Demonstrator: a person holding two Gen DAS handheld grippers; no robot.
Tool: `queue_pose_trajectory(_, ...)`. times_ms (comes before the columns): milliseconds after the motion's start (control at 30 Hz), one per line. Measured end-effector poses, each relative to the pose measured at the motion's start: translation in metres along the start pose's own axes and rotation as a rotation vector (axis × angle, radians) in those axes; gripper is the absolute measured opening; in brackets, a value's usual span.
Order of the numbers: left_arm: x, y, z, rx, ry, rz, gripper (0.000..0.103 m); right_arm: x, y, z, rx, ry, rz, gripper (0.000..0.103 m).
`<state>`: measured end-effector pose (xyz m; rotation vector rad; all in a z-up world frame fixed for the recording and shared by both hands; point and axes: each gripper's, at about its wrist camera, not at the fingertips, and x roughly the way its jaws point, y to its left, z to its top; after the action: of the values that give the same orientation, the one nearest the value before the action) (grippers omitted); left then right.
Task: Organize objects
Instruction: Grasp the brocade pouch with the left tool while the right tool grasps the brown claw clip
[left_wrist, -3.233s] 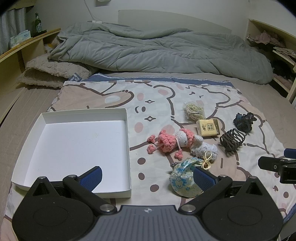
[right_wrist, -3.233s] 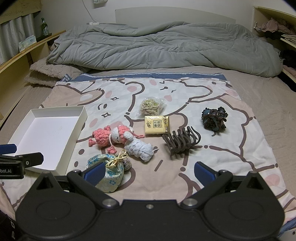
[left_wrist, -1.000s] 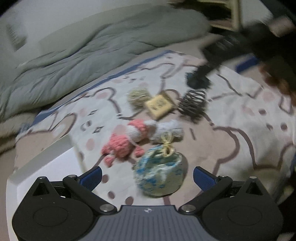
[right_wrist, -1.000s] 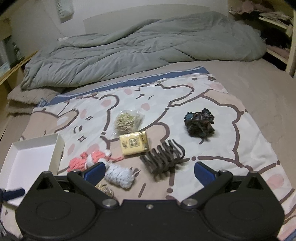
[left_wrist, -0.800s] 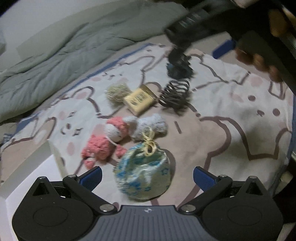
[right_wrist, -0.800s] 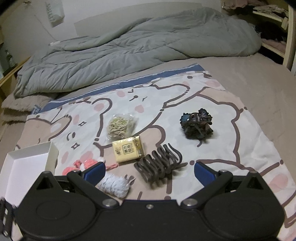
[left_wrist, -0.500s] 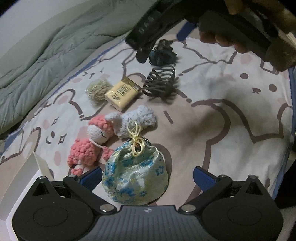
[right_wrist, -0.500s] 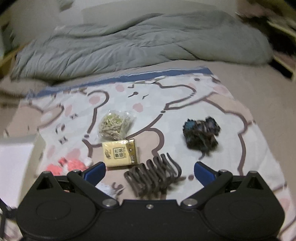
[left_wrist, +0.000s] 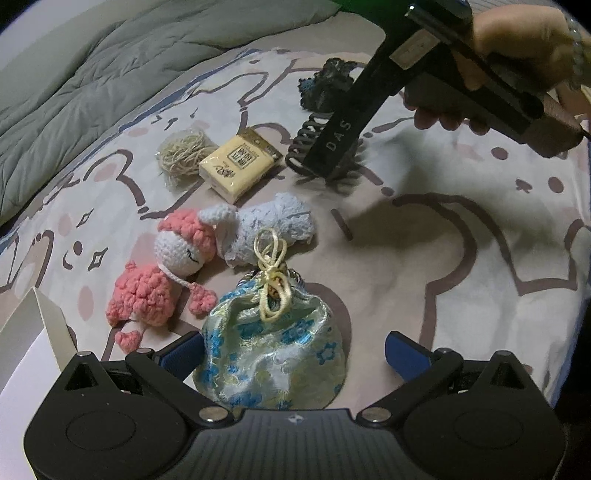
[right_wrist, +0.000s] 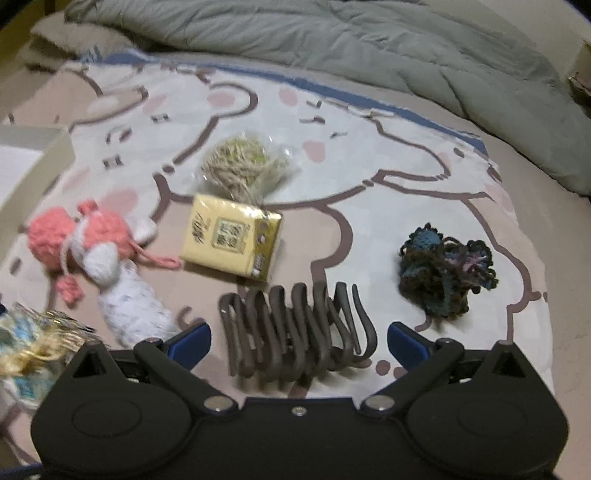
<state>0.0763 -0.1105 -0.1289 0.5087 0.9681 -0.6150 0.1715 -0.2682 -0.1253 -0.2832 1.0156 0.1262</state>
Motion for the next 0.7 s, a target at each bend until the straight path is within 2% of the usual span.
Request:
queue_pose_trajectory(100,0.006,0.007,0.0,-0.018,0.01,0.007,0.102,0.01,-0.004,0.001,0.003,0.023,-0.014,0.103)
queue_pose_trajectory(233,0.014,0.015,0.001,-0.06,0.042,0.015,0.096,0.019,-0.008,0.003,0.021,0.045,-0.019,0.102)
queue_pose_trajectory(267,0.016,0.017,0.001,-0.073,0.051,0.012,0.094,0.02,-0.008,0.003,0.021,0.049,-0.016,0.1)
queue_pose_trajectory(333,0.019,0.021,0.001,-0.095,0.062,0.009,0.092,0.021,-0.008,0.003,0.022,0.061,-0.006,0.09)
queue_pose_trajectory(500,0.016,0.026,0.003,-0.125,0.071,0.031,0.078,0.019,-0.005,0.005,0.0,0.076,-0.026,0.089)
queue_pose_trajectory(700,0.001,0.04,0.004,-0.217,0.066,0.001,0.07,0.003,-0.01,0.007,0.035,0.047,-0.052,0.088)
